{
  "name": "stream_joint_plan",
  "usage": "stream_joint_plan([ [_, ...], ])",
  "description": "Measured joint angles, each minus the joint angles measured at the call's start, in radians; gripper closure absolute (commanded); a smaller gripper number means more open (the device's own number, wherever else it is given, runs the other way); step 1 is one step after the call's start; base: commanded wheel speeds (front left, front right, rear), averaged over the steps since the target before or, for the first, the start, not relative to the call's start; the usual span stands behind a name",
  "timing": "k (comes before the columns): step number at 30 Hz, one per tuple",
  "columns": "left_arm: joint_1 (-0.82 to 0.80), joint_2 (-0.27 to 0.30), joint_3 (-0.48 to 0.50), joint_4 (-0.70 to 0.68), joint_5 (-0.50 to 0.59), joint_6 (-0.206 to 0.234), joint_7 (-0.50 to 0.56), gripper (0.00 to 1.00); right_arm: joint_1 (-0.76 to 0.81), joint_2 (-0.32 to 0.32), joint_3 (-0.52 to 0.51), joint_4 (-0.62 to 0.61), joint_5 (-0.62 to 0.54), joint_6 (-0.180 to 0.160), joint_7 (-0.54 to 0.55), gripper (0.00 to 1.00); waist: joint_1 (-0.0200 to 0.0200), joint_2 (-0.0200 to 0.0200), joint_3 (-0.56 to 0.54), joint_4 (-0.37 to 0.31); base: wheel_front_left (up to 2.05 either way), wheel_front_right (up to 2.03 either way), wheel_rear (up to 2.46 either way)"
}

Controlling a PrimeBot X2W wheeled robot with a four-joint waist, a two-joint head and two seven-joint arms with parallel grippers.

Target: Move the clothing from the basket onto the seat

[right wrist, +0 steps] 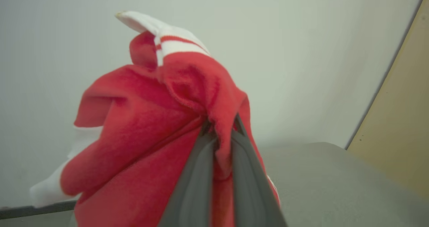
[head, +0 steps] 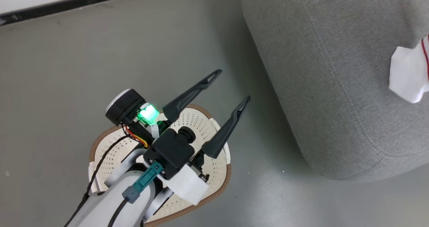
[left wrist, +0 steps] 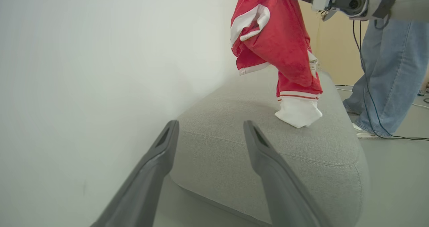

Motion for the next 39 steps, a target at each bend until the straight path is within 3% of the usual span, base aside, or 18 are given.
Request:
stream_joint_plan([
  [8, -0.026, 0.002, -0.024, -0.007, 0.007, -0.01, 0.018, 0.0, 0.046, 0.009, -0.031, 0.101, 0.003, 0.0, -0.03, 1.0, 0.0, 0.0, 0.047, 0.013, 0.0, 0.0, 0.0],
  [23, -0.062, 0.014, -0.042, -0.013, 0.021, -0.027, 0.036, 0.0, 0.114, 0.088, -0.069, 0.248, 0.011, 0.0, -0.051, 1.0, 0.0001, 0.0, 0.114, 0.004, 0.0, 0.0, 0.0],
  [37, -0.064, 0.03, -0.042, -0.008, 0.027, -0.035, 0.04, 0.0, 0.091, 0.136, -0.034, 0.282, -0.046, 0.0, -0.06, 1.0, 0.0001, 0.0, 0.133, -0.011, 0.0, 0.0, 0.0],
  [39, -0.064, 0.03, -0.041, -0.006, 0.027, -0.035, 0.04, 0.0, 0.091, 0.142, -0.031, 0.29, -0.053, 0.0, -0.06, 0.84, 0.0, 0.0, 0.133, -0.012, 0.0, 0.0, 0.0],
])
